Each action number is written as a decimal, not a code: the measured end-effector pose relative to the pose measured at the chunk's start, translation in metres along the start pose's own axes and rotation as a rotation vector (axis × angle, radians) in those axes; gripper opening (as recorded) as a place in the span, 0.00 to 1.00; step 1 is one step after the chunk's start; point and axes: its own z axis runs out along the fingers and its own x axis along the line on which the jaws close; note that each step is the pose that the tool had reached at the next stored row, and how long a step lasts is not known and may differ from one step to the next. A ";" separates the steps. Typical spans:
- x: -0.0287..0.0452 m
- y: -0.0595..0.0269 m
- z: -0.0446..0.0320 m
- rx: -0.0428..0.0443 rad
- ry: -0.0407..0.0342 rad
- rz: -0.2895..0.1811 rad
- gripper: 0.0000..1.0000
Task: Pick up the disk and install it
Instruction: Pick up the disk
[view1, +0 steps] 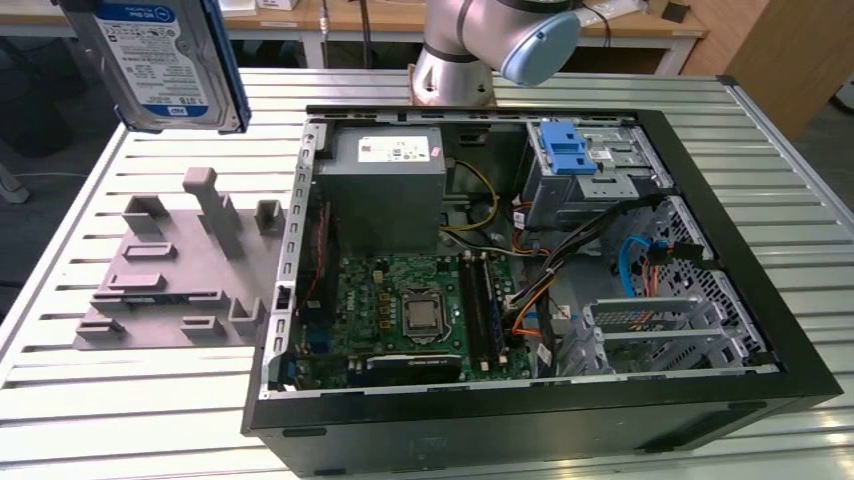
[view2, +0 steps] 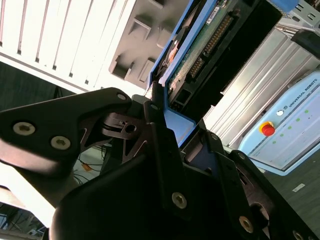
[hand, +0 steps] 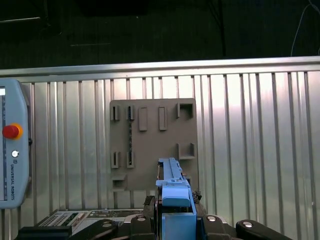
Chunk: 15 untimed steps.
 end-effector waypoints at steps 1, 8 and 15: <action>0.0001 -0.0008 0.0000 0.0000 0.0000 0.000 0.37; 0.0006 -0.0062 -0.0002 0.0000 0.0000 0.000 0.37; 0.0008 -0.0147 -0.0004 0.0000 0.0000 0.000 0.37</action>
